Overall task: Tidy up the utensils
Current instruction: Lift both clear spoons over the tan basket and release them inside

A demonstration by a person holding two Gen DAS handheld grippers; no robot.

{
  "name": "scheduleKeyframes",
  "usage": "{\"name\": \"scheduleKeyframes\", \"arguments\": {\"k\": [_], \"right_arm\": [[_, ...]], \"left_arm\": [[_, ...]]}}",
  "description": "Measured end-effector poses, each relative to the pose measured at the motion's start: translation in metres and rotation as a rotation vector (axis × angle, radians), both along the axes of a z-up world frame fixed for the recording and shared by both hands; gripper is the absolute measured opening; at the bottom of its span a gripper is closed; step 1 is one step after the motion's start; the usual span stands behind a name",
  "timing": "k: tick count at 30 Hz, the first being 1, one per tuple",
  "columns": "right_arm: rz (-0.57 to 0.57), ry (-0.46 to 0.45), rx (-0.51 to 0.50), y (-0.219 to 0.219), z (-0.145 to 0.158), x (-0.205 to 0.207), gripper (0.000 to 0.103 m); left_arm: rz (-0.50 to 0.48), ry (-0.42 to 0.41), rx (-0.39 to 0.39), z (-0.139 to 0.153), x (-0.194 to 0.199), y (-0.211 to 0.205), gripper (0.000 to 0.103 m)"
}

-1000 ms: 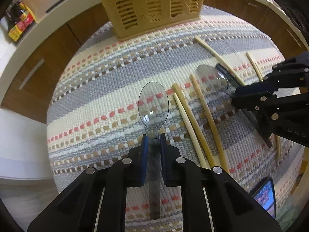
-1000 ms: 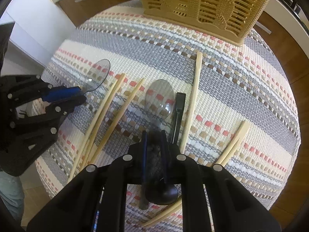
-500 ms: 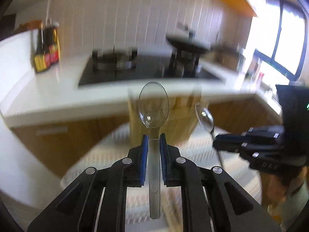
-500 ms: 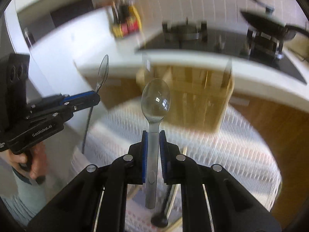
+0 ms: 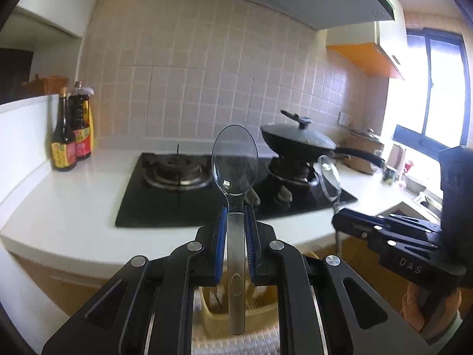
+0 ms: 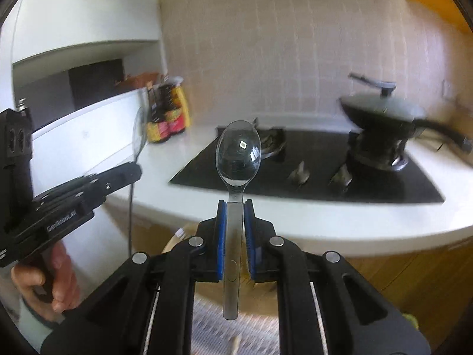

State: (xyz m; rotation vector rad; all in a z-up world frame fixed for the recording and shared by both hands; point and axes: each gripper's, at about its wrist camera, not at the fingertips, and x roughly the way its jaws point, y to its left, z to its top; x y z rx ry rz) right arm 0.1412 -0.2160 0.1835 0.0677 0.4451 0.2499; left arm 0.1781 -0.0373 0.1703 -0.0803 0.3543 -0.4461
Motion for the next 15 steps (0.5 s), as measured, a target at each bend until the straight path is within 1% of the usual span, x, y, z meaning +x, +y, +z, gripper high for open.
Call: {"name": "scheduleKeyframes", "arguments": {"k": [2, 3, 5, 7, 9, 13, 15], "right_arm": [[-0.067, -0.024, -0.046, 0.000, -0.006, 0.010, 0.010], [-0.074, -0.026, -0.045, -0.002, -0.010, 0.015, 0.010], [-0.110, -0.045, -0.068, -0.004, -0.019, 0.024, 0.010], [-0.124, -0.082, -0.083, -0.004, -0.030, 0.029, 0.010], [-0.136, -0.105, -0.093, -0.003, -0.038, 0.030, 0.010], [-0.139, -0.130, -0.099, -0.005, -0.058, 0.034, 0.010], [-0.143, -0.133, -0.096, -0.005, -0.063, 0.035, 0.010]], "left_arm": [[-0.017, -0.037, -0.034, -0.005, 0.007, 0.000, 0.010], [-0.015, -0.059, -0.036, -0.008, 0.010, -0.003, 0.010], [0.004, -0.100, -0.015, -0.017, 0.016, -0.010, 0.010], [0.009, -0.109, -0.014, -0.026, 0.022, -0.013, 0.010], [0.011, -0.103, -0.032, -0.034, 0.028, -0.013, 0.010], [0.015, -0.096, -0.065, -0.051, 0.038, -0.009, 0.010], [0.014, -0.100, -0.072, -0.056, 0.038, -0.008, 0.010]]}}
